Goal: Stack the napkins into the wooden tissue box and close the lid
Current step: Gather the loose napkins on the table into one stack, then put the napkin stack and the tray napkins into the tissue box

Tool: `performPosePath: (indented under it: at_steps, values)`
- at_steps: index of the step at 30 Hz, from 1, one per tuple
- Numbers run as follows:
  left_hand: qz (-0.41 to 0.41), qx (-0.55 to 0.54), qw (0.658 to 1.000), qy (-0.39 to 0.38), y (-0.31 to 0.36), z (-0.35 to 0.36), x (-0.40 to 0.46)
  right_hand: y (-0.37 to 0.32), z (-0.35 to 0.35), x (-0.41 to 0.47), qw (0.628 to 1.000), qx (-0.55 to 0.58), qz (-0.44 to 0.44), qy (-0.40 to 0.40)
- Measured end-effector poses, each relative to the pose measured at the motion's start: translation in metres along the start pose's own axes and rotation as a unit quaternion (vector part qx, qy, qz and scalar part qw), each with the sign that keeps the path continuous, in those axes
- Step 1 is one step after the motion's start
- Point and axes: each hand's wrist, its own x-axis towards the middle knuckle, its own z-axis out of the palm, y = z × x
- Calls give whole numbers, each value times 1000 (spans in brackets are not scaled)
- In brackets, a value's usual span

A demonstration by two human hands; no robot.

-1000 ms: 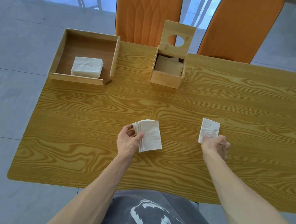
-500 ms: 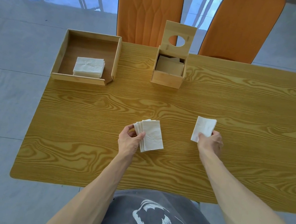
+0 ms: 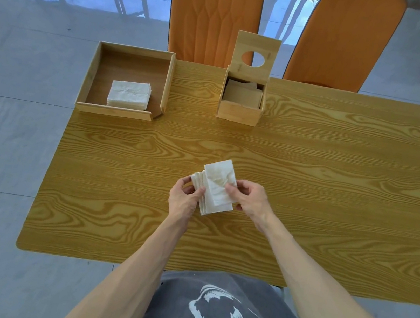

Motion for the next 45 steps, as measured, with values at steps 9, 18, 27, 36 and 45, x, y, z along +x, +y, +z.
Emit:
performPosePath:
  at_steps: [9,18,27,36,45]
  values:
    - [-11,-19,1000,-2,1,-1,2,20,12,7,989,-143,-9,47]
    - [1,24,998,-65,14,3,2,16,15,2,972,-219,-37,77]
    - [-31,-117,968,-218,40,-6,13,-21,-24,9,994,-73,-3,-87]
    - [74,96,974,-190,60,-14,25,-27,-25,13,968,-197,-144,53]
    - [139,284,937,-148,57,-17,32,-13,-12,14,949,-265,-161,48]
